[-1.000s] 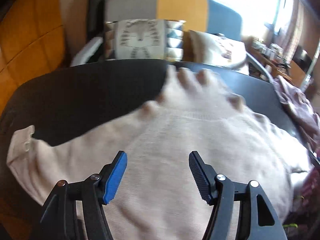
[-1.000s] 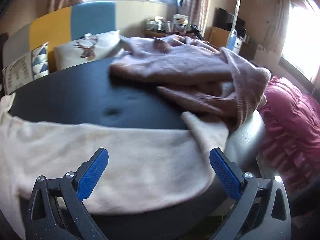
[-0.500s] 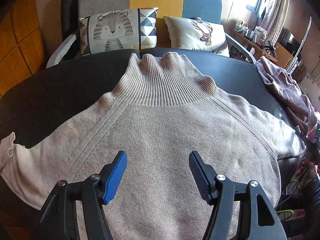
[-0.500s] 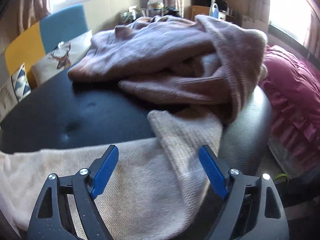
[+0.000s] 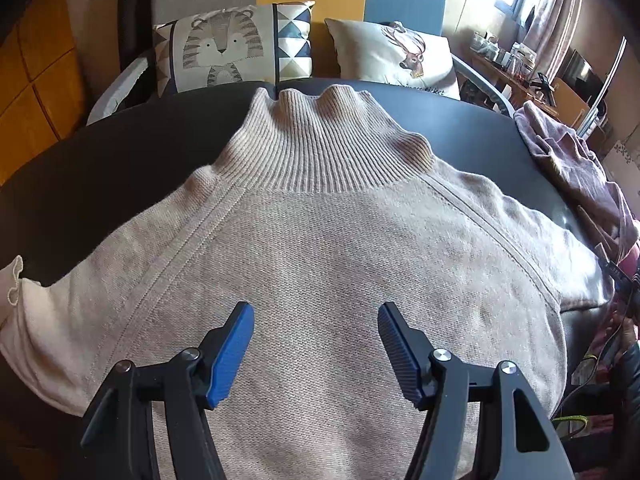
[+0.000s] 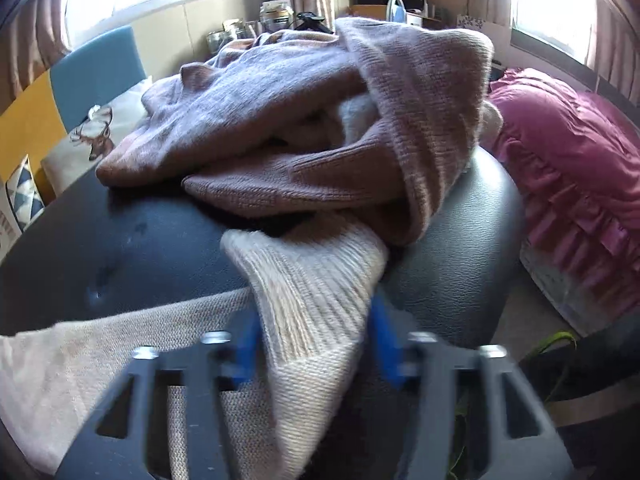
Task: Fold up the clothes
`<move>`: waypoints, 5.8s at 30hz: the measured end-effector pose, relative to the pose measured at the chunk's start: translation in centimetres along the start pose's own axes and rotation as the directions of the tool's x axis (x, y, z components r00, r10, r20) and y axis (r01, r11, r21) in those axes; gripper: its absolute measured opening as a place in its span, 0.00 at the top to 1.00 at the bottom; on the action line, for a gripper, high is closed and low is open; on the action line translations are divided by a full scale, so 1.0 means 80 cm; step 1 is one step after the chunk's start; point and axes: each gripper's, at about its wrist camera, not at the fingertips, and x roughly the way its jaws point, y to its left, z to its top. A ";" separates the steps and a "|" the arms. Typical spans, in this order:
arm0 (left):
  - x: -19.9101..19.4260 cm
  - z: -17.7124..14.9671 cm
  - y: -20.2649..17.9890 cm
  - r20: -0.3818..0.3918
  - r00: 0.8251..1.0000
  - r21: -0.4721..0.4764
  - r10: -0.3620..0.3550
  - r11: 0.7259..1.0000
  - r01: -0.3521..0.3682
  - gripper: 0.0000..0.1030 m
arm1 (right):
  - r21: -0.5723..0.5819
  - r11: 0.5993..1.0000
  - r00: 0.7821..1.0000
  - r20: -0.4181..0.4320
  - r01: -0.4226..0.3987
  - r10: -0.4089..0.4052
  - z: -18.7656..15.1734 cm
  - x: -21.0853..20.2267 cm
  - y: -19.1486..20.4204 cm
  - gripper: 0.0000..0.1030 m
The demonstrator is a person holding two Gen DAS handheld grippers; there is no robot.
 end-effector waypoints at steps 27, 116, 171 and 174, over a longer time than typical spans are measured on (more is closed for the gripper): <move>0.001 -0.003 0.036 0.027 0.996 -0.086 -0.087 0.992 0.089 0.36 | -0.291 0.731 0.748 0.069 -0.617 0.660 -0.033 -0.219 0.302 0.81; 0.023 -0.044 0.091 0.016 0.997 -0.153 -0.081 0.985 0.083 0.36 | -0.451 0.689 0.821 -0.248 -0.568 0.514 -0.200 -0.198 0.380 0.14; 0.020 -0.016 0.097 0.173 0.983 -0.068 -0.053 0.996 0.065 0.36 | -0.496 0.754 0.901 -0.179 -0.430 0.396 -0.172 -0.169 0.367 0.14; 0.019 -0.019 0.090 0.166 0.984 -0.045 -0.066 0.996 0.074 0.36 | -0.505 0.737 0.890 -0.189 -0.450 0.414 -0.154 -0.157 0.381 0.14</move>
